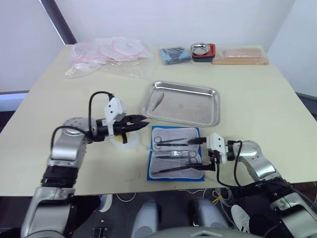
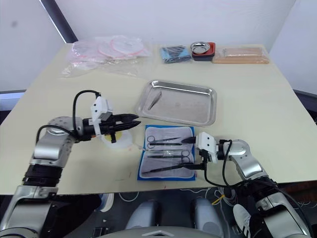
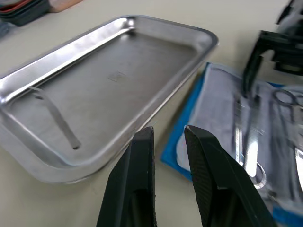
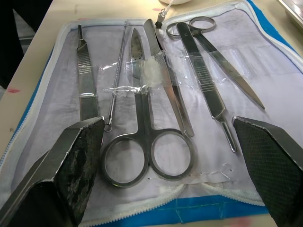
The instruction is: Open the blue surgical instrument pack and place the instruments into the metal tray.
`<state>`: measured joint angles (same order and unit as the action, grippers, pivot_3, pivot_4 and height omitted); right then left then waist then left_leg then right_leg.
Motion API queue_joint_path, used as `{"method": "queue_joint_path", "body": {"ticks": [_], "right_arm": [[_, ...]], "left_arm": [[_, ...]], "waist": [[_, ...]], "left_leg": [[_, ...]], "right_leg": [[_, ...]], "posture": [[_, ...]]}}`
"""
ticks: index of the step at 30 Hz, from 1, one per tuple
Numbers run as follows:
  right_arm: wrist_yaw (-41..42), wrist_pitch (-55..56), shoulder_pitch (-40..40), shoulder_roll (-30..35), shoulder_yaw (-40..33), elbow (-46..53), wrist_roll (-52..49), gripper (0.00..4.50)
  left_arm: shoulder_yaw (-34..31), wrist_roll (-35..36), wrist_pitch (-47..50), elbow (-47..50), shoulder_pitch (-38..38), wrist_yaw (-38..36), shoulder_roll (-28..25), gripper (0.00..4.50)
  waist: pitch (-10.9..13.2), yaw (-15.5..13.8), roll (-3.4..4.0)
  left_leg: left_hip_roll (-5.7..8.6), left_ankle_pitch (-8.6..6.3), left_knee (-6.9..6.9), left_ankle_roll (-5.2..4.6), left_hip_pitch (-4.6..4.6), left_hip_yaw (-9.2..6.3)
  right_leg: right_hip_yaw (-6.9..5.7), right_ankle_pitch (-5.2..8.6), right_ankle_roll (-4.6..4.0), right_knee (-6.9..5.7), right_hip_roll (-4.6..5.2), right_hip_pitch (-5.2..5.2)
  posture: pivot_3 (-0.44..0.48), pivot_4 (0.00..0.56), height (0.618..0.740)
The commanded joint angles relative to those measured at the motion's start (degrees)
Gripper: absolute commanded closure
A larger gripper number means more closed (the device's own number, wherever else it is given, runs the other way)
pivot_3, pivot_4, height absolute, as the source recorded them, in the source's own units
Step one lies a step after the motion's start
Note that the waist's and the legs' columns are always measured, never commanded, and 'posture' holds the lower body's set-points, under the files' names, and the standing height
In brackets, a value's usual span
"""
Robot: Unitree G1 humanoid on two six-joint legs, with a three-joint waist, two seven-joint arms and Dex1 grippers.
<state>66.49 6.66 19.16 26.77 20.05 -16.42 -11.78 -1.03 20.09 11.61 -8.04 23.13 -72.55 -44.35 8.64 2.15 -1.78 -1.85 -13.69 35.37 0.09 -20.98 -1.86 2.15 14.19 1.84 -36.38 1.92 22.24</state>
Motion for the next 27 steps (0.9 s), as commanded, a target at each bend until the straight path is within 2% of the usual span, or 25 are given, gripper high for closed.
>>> {"method": "queue_joint_path", "body": {"ticks": [1, 2, 4, 6, 7, 9, 13, 21, 27], "right_arm": [[-1.2, -2.9, -3.6, 3.2, 3.8, -11.0, 8.6, 0.00], [-1.2, -2.8, -3.6, 3.2, 3.8, -11.1, 8.6, 0.00], [-1.1, -2.6, -3.7, 3.0, 3.8, -11.1, 8.6, 0.00], [-1.1, -2.5, -3.7, 3.0, 3.8, -11.2, 8.6, 0.00], [-1.1, -2.4, -3.8, 3.0, 3.8, -11.2, 8.6, 0.00], [-1.0, -2.3, -3.9, 3.0, 3.8, -11.1, 8.5, 0.00], [-0.7, -1.8, -4.4, 3.2, 3.6, -11.0, 8.4, 0.00], [0.9, 0.0, -4.9, 3.8, 2.9, -10.8, 7.3, 0.00], [1.7, 0.5, -4.8, 4.2, 2.9, -10.9, 7.1, 0.00]], "left_arm": [[-2.0, 2.3, -2.8, 0.0, -0.6, -7.0, -3.5, 3.41], [-2.1, 2.5, -3.1, -0.2, -0.7, -8.2, -4.2, 3.41], [-3.0, 4.4, -2.6, -0.4, -0.8, -12.7, -6.6, 2.75], [-3.6, 6.1, -1.9, -0.7, -0.1, -16.0, -8.2, 2.38], [-3.5, 6.7, -2.0, -0.8, 0.2, -17.9, -9.3, 1.80], [-2.7, 8.0, -2.4, -0.8, 0.5, -19.7, -11.3, 1.68], [-0.2, 10.8, -3.9, -0.7, 1.4, -20.0, -14.0, 0.07], [3.3, 11.7, -6.0, -0.7, 2.8, -20.0, -13.9, 0.07], [4.9, 12.3, -6.9, -0.8, 3.6, -20.0, -13.9, 0.07]], "waist": [[0.0, 0.0, 0.00], [0.0, 0.0, -0.01], [0.0, -0.1, -0.04], [0.0, -0.2, -0.08], [0.0, -0.2, -0.09], [0.0, -0.2, -0.10], [0.0, -0.4, -0.11], [0.0, -1.0, -0.11], [0.0, -1.6, -0.12]], "left_leg": [[-0.02, 0.00, -0.04, 0.00, 0.00, 0.00], [-0.03, 0.00, -0.09, 0.00, 0.00, 0.00], [-0.04, 0.00, -0.18, -0.01, -0.04, 0.00], [-0.21, 0.00, -0.19, -0.01, -0.18, 0.00], [-0.23, 0.00, -0.18, -0.01, -0.21, 0.00], [-0.23, 0.00, -0.18, 0.00, -0.27, 0.01], [-0.26, 0.00, -0.20, -0.01, -0.36, 0.02], [-0.26, 0.00, -0.19, -0.01, -0.57, 0.00], [-0.22, 0.01, -0.18, -0.02, -0.71, 0.09]], "right_leg": [[-0.03, 0.00, 0.00, 0.04, 0.02, 0.00], [-0.06, 0.00, 0.00, 0.09, 0.07, 0.00], [-0.14, 0.00, 0.00, 0.22, 0.14, 0.00], [-0.51, -0.01, -0.01, 0.49, 0.26, 0.02], [-0.68, -0.01, -0.01, 0.50, 0.37, 0.04], [-0.85, -0.01, -0.02, 0.50, 0.50, 0.11], [-1.52, -0.05, -0.06, 0.50, 0.94, 0.22], [-2.07, -0.06, -0.06, 0.50, 1.10, 0.42], [-2.40, -0.12, -0.14, 0.50, 0.75, 0.49]], "posture": [[0.000, 0.150, 0.740], [0.000, 0.150, 0.740], [0.000, 0.150, 0.740], [0.000, 0.150, 0.740], [0.000, 0.150, 0.740], [0.000, 0.150, 0.740], [0.000, 0.150, 0.740], [0.000, 0.150, 0.740], [0.000, 0.150, 0.740]]}}
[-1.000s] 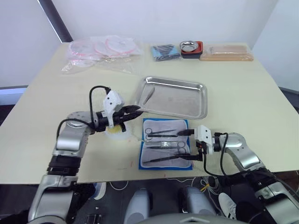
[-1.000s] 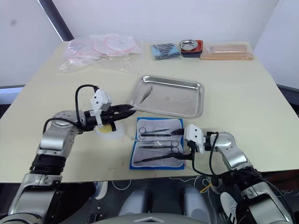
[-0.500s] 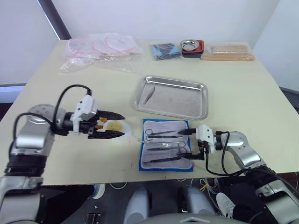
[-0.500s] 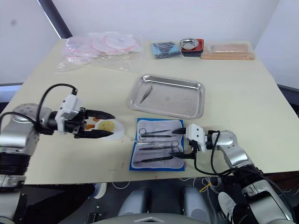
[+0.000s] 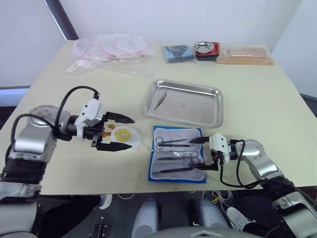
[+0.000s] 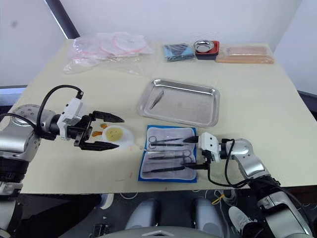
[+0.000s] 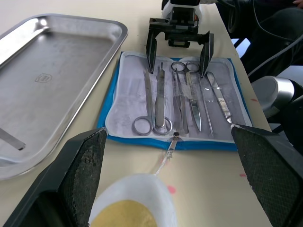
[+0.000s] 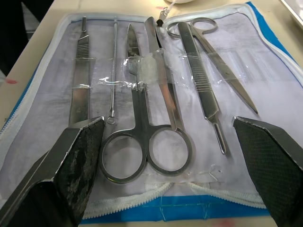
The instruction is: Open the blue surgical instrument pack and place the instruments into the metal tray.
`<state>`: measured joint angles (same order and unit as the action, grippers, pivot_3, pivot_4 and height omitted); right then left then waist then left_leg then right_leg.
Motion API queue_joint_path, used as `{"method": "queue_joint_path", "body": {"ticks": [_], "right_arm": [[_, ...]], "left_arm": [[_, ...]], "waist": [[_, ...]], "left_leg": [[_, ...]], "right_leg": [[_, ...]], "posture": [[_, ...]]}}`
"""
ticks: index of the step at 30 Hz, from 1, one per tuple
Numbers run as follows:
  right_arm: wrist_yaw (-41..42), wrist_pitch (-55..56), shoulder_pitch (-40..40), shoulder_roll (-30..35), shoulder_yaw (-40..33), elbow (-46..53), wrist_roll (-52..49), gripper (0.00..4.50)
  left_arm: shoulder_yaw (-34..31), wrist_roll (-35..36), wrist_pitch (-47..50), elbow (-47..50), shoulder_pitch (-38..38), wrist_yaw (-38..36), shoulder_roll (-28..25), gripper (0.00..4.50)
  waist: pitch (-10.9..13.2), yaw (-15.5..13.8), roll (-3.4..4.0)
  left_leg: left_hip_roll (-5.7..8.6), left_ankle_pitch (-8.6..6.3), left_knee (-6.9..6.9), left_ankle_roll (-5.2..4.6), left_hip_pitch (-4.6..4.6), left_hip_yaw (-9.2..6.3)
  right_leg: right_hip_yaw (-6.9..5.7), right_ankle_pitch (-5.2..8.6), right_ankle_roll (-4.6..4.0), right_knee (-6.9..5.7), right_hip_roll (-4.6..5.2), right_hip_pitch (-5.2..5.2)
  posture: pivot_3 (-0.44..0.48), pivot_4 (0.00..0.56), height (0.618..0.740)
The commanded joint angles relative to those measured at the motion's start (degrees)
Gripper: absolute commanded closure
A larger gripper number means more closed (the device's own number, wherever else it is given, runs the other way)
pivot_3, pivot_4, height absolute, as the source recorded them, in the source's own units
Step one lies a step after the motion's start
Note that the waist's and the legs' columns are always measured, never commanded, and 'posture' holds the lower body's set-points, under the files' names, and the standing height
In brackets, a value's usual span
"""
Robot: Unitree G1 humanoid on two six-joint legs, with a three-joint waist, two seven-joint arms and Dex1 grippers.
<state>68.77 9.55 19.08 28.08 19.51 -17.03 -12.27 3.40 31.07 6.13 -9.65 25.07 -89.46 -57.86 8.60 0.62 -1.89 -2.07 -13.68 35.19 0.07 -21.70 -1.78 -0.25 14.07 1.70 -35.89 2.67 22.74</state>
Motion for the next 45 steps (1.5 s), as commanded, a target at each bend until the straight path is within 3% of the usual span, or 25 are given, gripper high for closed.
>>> {"method": "queue_joint_path", "body": {"ticks": [1, 8, 20, 22, 25, 45], "right_arm": [[-0.7, -2.4, -4.7, 2.8, 3.4, -10.3, 7.6, 0.00], [-1.3, -2.5, -4.9, 2.3, 3.5, -10.4, 7.7, 0.00], [-2.9, -3.0, -5.7, 1.7, 3.3, -9.9, 7.8, 0.00], [-3.1, -3.2, -6.0, 1.7, 3.3, -9.6, 7.8, 0.00], [-3.4, -3.5, -6.2, 1.7, 3.3, -9.2, 7.6, 0.00], [-4.6, -3.5, -6.4, 1.5, 3.7, -9.0, 7.6, 0.00]], "left_arm": [[0.8, 1.4, -1.5, 0.7, 1.9, -3.0, -0.3, 0.07], [3.8, -0.7, -3.8, -1.2, 4.7, -3.0, 2.3, 0.07], [10.7, -16.7, -10.7, -12.8, 12.8, 4.8, 17.8, 0.07], [10.9, -17.8, -11.5, -15.6, 14.1, 5.5, 20.6, 0.45], [11.1, -20.0, -13.7, -18.8, 15.6, 6.0, 23.0, 1.63], [12.7, -28.8, -22.9, -34.0, 18.0, 8.1, 29.1, 1.75]], "waist": [[0.0, -0.1, 0.00], [0.0, -0.2, -0.08], [-0.3, -0.3, -0.32], [-0.3, -0.3, -0.32], [-0.4, -0.1, -0.33], [-0.8, -0.1, -0.21]], "left_leg": [[0.00, 0.00, 0.01, 0.00, -0.02, 0.01], [0.04, 0.00, 0.09, 0.00, -0.03, 0.05], [0.28, 0.01, 0.28, -0.02, 0.00, -0.08], [0.27, 0.01, 0.36, -0.02, 0.00, -0.16], [0.25, 0.01, 0.54, -0.02, -0.03, -0.21], [0.26, 0.01, 1.06, -0.02, 0.03, -0.22]], "right_leg": [[-0.04, 0.00, 0.00, 0.00, -0.01, 0.00], [-0.05, 0.00, 0.01, -0.01, -0.04, -0.05], [0.01, -0.03, 0.01, -0.08, -0.22, -0.29], [0.02, -0.03, 0.01, -0.11, -0.32, -0.33], [0.12, -0.04, -0.01, -0.21, -0.46, -0.35], [0.23, -0.03, -0.02, -0.86, -0.50, -0.33]], "posture": [[0.000, 0.150, 0.740], [0.000, 0.150, 0.740], [0.000, 0.150, 0.740], [0.000, 0.150, 0.740], [0.000, 0.150, 0.740], [0.000, 0.150, 0.740]]}}
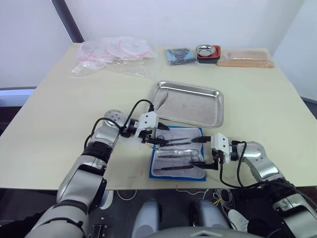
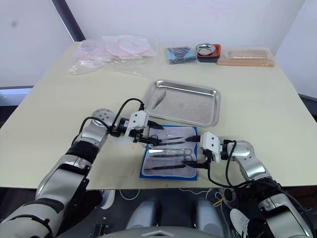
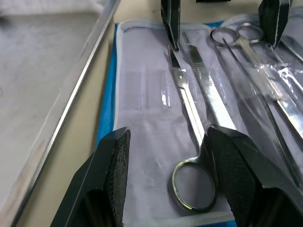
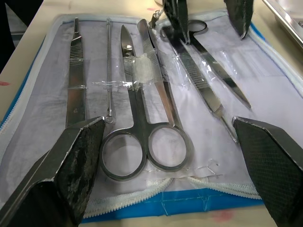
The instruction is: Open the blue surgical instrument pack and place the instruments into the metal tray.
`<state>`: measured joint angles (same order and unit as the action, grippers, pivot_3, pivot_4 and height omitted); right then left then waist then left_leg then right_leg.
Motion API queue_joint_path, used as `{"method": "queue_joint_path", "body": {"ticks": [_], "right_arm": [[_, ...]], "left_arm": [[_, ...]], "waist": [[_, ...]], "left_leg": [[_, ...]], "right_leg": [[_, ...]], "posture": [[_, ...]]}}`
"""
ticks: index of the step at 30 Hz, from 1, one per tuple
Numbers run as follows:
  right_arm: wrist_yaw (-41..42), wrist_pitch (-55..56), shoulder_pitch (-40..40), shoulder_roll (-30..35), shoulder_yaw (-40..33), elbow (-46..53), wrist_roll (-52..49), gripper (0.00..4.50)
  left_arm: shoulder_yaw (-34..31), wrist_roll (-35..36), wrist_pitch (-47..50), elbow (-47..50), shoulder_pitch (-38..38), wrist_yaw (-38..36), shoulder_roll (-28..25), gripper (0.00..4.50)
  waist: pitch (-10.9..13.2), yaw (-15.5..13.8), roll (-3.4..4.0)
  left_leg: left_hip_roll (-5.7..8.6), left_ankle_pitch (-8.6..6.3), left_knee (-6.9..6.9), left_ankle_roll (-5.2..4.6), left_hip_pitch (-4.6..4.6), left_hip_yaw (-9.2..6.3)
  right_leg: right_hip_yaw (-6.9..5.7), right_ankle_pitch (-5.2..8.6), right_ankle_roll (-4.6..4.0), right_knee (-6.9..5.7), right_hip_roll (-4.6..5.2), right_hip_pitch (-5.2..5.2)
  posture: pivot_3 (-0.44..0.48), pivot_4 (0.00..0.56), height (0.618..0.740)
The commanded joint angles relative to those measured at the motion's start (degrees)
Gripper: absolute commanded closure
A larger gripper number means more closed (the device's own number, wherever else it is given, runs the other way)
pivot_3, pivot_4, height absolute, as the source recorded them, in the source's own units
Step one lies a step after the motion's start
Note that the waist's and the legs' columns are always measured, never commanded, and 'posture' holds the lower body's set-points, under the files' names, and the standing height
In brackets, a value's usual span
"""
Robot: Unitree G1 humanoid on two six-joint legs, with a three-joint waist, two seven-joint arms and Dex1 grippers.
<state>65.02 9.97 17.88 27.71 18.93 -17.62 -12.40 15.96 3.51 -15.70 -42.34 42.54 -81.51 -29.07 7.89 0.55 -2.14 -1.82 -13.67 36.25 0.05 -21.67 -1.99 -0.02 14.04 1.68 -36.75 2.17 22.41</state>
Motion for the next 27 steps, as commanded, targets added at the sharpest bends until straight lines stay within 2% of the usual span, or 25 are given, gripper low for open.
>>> {"method": "queue_joint_path", "body": {"ticks": [1, 3, 4, 9, 21, 27], "right_arm": [[-0.9, -4.0, -5.2, 1.8, 4.3, -8.4, 7.7, 0.00], [-0.9, -4.0, -5.3, 1.9, 4.4, -8.3, 7.7, 0.00], [-0.9, -4.1, -5.3, 1.9, 4.4, -8.3, 7.7, 0.00], [-1.1, -4.1, -5.5, 1.8, 4.5, -8.2, 7.8, 0.00], [-1.3, -4.3, -5.8, 1.5, 4.7, -7.7, 7.7, 0.00], [-1.5, -4.1, -5.8, 1.2, 4.7, -8.1, 7.7, 0.00]], "left_arm": [[0.1, -1.4, -1.1, -1.7, 0.6, 0.3, 0.4, 1.75], [0.1, -1.5, -0.8, -2.0, 0.7, 0.1, 0.7, 2.28], [0.1, -1.5, -0.8, -2.1, 0.8, 0.0, 0.7, 2.31], [0.2, -2.1, -0.6, -2.9, 1.1, -0.4, 1.0, 4.47], [0.0, -1.9, 3.9, 0.7, 2.2, -2.3, 1.0, 4.47], [-3.0, 0.9, 6.2, 1.4, 2.5, -1.0, 1.9, 4.47]], "waist": [[-0.1, 0.0, 0.07], [-0.2, 0.0, 0.10], [-0.2, 0.0, 0.10], [-0.3, 0.0, 0.12], [-0.4, 0.0, 0.11], [-0.4, 0.1, 0.12]], "left_leg": [[0.00, 0.00, 0.00, 0.00, 0.00, 0.00], [0.00, 0.00, 0.00, 0.00, 0.01, 0.01], [0.00, 0.00, 0.00, 0.00, 0.01, 0.00], [0.01, 0.00, 0.01, 0.00, 0.02, 0.00], [0.01, 0.00, 0.01, 0.00, 0.01, 0.00], [0.01, 0.00, 0.01, 0.00, 0.01, -0.01]], "right_leg": [[0.00, 0.00, 0.00, 0.00, 0.00, 0.00], [0.00, 0.00, 0.00, -0.01, 0.00, 0.00], [0.00, 0.00, 0.00, -0.01, 0.00, 0.00], [0.01, 0.00, 0.00, -0.03, -0.01, -0.01], [0.02, 0.00, 0.00, -0.03, -0.02, -0.01], [0.03, 0.00, 0.00, -0.03, -0.04, 0.00]], "posture": [[0.000, 0.150, 0.740], [0.000, 0.150, 0.740], [0.000, 0.150, 0.740], [0.000, 0.150, 0.740], [0.000, 0.150, 0.740], [0.000, 0.150, 0.740]]}}
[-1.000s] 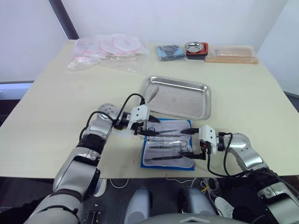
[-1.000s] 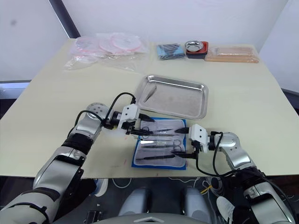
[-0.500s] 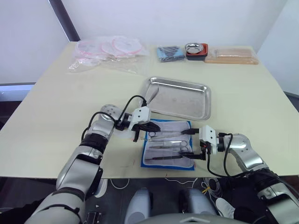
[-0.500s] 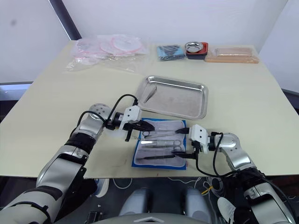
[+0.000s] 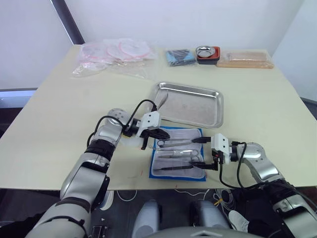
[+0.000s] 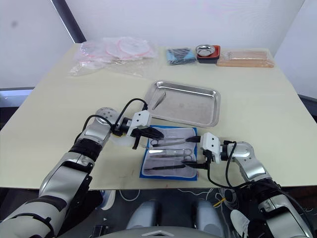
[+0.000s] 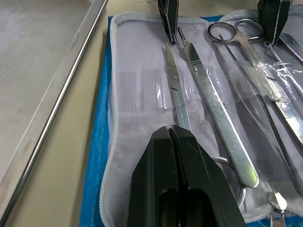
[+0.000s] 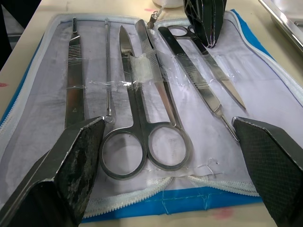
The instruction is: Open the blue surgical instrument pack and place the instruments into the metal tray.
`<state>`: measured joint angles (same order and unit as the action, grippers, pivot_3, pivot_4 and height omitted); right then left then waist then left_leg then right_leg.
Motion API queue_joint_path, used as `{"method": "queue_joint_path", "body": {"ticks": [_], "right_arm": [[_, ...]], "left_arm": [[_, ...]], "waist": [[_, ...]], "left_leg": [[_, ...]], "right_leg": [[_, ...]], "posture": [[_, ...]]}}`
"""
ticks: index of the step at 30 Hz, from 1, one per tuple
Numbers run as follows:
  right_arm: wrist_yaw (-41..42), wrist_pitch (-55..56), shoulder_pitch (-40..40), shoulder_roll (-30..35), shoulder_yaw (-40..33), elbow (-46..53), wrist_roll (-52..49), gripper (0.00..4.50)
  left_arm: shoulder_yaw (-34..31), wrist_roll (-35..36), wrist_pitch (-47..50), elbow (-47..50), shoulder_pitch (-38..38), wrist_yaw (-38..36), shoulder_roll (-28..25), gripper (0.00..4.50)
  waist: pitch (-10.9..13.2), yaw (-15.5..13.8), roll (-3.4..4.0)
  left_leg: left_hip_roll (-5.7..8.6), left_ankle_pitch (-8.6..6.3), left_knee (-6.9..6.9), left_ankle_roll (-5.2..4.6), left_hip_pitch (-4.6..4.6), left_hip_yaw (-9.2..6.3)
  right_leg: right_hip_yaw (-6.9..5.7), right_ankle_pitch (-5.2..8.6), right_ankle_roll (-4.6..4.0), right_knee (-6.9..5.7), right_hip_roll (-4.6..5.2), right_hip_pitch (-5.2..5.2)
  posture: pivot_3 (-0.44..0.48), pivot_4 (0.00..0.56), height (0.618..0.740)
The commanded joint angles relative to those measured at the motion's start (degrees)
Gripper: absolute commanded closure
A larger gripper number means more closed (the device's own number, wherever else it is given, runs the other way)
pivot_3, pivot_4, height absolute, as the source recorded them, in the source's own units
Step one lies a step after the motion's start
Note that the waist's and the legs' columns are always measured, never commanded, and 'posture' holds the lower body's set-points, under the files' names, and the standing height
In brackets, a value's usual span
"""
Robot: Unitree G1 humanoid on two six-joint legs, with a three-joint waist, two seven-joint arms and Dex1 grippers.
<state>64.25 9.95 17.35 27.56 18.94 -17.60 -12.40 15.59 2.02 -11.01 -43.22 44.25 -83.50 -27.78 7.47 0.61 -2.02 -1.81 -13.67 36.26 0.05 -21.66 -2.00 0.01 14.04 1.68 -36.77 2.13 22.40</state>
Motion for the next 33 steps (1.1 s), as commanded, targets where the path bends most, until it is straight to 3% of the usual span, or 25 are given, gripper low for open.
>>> {"method": "queue_joint_path", "body": {"ticks": [1, 5, 8, 13, 33], "right_arm": [[-0.7, -4.1, -5.2, 1.3, 4.7, -8.1, 7.7, 0.00], [-0.6, -4.2, -5.2, 1.2, 4.8, -8.1, 7.7, 0.00], [-0.7, -4.3, -5.1, 1.2, 4.7, -8.1, 7.7, 0.00], [-0.6, -4.0, -5.1, 1.3, 4.7, -8.4, 7.9, 0.00], [-0.8, -4.2, -5.2, 1.4, 4.6, -8.1, 7.9, 0.00]], "left_arm": [[-3.0, 2.9, 1.9, 2.7, 0.8, 0.9, 0.6, 4.47], [-4.0, 4.0, 2.9, 5.2, 0.1, 0.7, 0.3, 3.33], [-3.4, 5.1, 6.0, 8.5, -1.5, -1.8, -0.7, 1.99], [-2.3, 3.6, 5.5, 10.9, -3.5, -1.4, -1.6, 1.99], [-0.7, -0.7, 2.1, 2.4, -3.4, 2.3, 0.1, 1.99]], "waist": [[0.0, 0.0, 0.00], [0.0, 0.1, 0.00], [0.0, 0.1, 0.02], [0.0, 0.1, 0.05], [0.0, 0.1, 0.07]], "left_leg": [[0.00, 0.00, 0.00, 0.00, 0.00, -0.01], [-0.02, 0.00, 0.00, 0.00, -0.01, -0.01], [-0.02, 0.00, 0.00, 0.00, 0.00, -0.01], [-0.03, 0.00, 0.00, 0.00, 0.00, 0.00], [-0.05, 0.00, 0.00, 0.00, 0.03, 0.01]], "right_leg": [[0.00, 0.00, 0.00, 0.00, 0.00, 0.00], [0.00, 0.00, 0.00, 0.00, -0.03, 0.00], [0.01, 0.00, 0.00, 0.00, -0.04, 0.00], [0.03, 0.00, -0.01, -0.01, -0.05, 0.01], [0.08, 0.00, -0.01, -0.02, -0.10, 0.00]], "posture": [[0.000, 0.150, 0.740], [0.000, 0.150, 0.740], [0.000, 0.150, 0.740], [0.000, 0.150, 0.740], [0.000, 0.150, 0.740]]}}
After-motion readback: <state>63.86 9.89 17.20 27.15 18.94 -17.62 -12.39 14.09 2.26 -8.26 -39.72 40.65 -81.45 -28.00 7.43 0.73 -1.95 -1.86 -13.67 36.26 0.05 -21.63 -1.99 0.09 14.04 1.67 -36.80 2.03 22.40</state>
